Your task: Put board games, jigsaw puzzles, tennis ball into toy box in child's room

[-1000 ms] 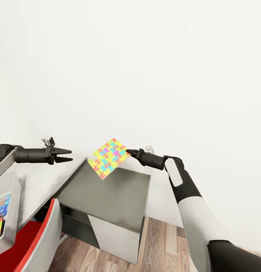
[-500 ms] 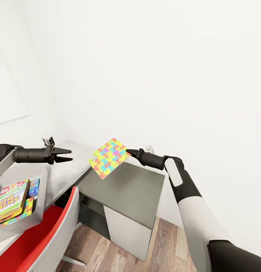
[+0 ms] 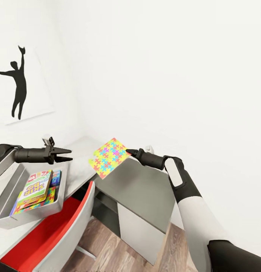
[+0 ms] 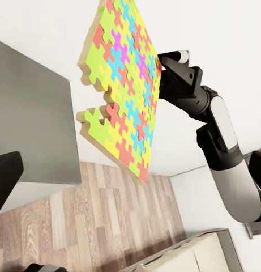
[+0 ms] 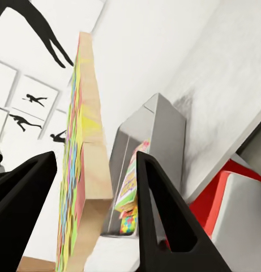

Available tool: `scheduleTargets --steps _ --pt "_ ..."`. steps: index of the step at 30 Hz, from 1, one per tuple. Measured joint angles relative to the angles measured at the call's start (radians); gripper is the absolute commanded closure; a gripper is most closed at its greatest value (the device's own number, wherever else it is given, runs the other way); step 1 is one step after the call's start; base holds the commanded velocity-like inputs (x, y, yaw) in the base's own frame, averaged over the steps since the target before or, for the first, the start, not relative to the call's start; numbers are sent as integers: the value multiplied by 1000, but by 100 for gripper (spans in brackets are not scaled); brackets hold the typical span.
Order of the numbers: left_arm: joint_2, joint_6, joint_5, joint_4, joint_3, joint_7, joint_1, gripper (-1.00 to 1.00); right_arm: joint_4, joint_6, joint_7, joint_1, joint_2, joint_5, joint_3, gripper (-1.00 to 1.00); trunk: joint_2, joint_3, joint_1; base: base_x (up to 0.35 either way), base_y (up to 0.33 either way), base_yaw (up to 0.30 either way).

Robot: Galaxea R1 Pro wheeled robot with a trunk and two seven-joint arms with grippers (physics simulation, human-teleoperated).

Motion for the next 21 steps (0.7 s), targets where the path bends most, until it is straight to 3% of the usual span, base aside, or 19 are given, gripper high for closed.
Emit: scheduleTargets --steps 21 --pt "-2 0 0 1 2 0 0 -100 0 -2 0 0 0 1 3 100 0 0 0 0 0 288"
